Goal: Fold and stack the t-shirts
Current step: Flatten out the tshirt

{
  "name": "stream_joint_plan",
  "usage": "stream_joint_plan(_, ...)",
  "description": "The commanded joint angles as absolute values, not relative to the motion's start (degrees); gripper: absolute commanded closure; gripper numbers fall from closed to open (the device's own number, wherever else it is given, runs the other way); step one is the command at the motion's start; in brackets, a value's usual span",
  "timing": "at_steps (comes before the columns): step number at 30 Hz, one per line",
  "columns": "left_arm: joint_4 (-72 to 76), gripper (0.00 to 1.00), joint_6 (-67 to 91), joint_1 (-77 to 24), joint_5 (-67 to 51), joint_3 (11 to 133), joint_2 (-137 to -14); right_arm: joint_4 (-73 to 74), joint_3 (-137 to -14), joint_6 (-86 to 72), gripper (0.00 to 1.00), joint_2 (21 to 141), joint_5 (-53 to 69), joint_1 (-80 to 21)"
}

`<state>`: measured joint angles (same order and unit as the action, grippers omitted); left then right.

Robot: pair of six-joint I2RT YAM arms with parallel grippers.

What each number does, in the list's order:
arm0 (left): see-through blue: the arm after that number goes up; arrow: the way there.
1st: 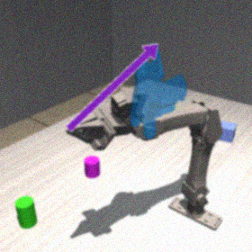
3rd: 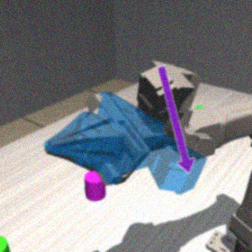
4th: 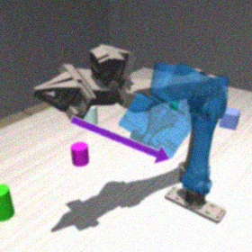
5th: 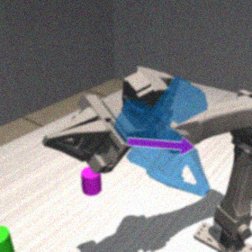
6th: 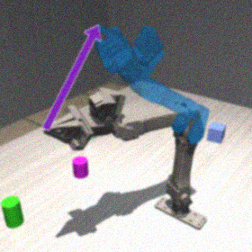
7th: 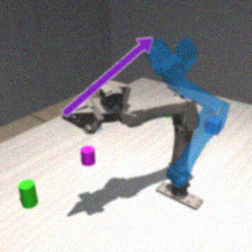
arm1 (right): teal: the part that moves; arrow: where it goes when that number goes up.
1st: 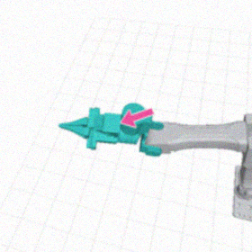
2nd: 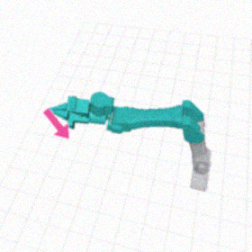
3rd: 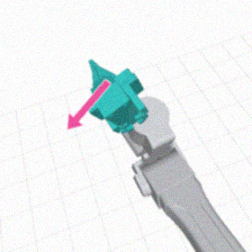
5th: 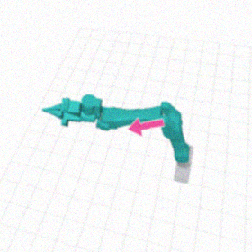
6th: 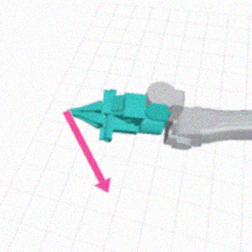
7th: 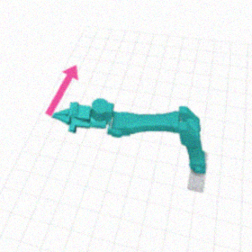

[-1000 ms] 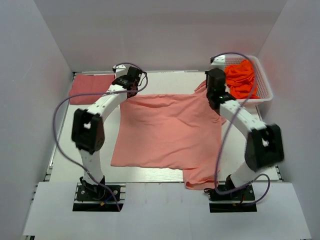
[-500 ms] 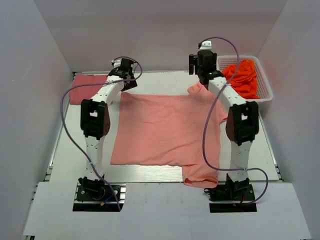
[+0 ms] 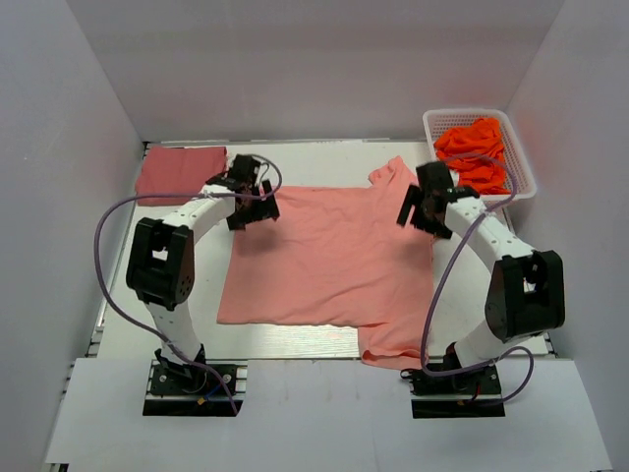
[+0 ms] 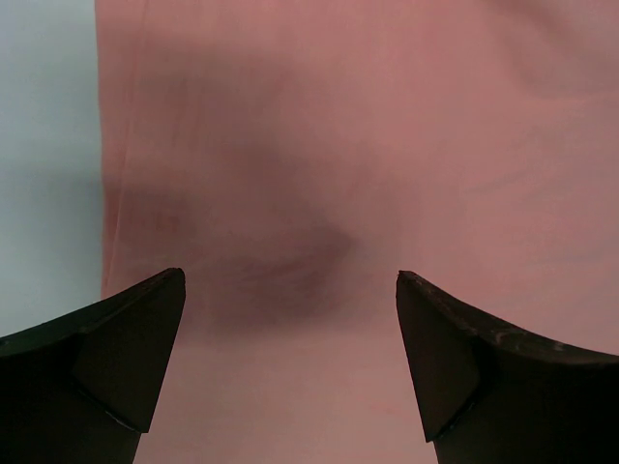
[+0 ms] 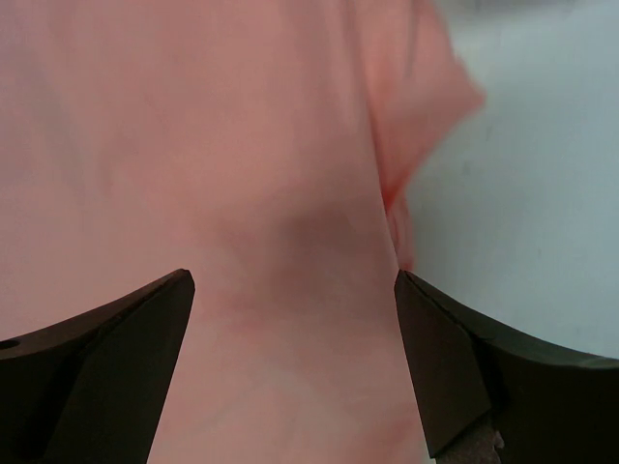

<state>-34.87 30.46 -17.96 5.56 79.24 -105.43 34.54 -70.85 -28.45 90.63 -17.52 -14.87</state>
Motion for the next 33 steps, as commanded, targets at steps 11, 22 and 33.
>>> stream_joint_plan(11, -50.08, 0.0, 42.52, -15.12, 26.76, 70.48, -108.98, 27.78, -56.42, -28.39, 0.11, 87.36, 5.42, -18.1)
stream_joint_plan(22, -48.78, 0.0, 37.37, -14.76, 19.02, 78.83, -100.3, 24.42, -61.87, -31.2, 0.12, 85.89, 4.59, -20.57)
stream_joint_plan(33, -36.66, 0.0, 32.43, -15.82, -0.07, 73.84, -95.88, 40.33, -62.4, -36.3, 0.1, 83.75, -14.24, -10.38)
